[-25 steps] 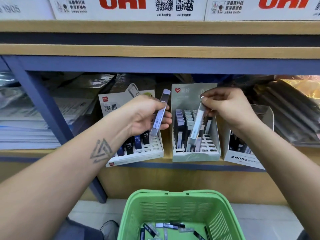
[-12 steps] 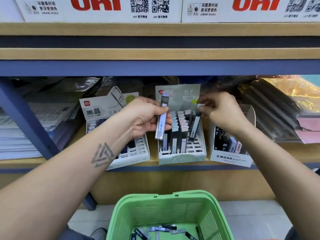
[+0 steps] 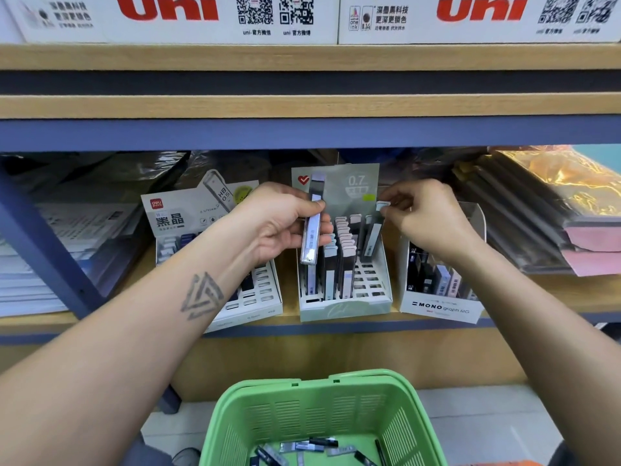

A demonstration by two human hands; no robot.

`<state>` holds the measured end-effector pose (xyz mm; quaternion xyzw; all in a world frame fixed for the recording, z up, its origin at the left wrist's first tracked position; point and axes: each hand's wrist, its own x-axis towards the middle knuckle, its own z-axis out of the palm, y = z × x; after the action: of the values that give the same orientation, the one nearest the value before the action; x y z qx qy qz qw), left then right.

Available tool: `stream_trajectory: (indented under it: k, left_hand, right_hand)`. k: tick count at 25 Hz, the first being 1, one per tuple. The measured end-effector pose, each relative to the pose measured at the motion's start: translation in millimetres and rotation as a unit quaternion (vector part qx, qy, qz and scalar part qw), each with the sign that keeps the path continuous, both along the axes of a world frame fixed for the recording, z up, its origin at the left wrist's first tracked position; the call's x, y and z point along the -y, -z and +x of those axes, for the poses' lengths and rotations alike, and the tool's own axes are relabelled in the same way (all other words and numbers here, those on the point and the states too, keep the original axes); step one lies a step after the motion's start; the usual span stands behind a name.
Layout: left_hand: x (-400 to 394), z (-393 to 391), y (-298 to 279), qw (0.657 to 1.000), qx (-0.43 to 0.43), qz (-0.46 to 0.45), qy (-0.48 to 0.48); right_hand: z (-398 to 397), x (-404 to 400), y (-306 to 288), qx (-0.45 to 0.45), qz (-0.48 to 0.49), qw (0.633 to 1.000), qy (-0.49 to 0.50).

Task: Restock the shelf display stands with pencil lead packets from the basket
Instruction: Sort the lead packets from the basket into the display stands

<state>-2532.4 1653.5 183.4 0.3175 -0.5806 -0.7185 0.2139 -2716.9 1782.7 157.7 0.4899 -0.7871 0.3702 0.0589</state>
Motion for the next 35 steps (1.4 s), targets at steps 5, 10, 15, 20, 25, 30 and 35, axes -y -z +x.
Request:
stream_trajectory:
  k: [5, 10, 15, 20, 25, 30, 35]
  left_hand:
    - [0, -6, 2, 1.0, 0.0, -0.009, -0.002]
    - [-1, -13, 3, 1.0, 0.007, -0.02, -0.002]
    - [-3, -20, 5, 1.0, 0.015, -0.025, 0.003]
    - [-4, -24, 8, 0.999, 0.022, -0.027, 0.007]
    - [-4, -25, 8, 0.999, 0.024, -0.027, 0.009]
    - [-6, -25, 8, 0.999, 0.023, -0.025, 0.014]
    - [-6, -23, 10, 0.999, 0.024, -0.025, 0.026]
  right_hand:
    - [-7, -2, -2, -0.007, -0.006, 1.0, 0.012]
    - [-3, 2, 5, -0.012, 0.013, 1.0, 0.002]
    - [-3, -2, 0, 0.018, 0.036, 0.999, -0.016]
    - [-1, -4, -6, 0.032, 0.062, 0.997, -0.03]
    - [-7, 1, 1, 0.026, 0.063, 0.997, -0.028]
    - [-9, 9, 22, -0.058, 0.05, 0.997, -0.001]
    - [-5, 13, 22, -0.082, 0.072, 0.994, 0.019]
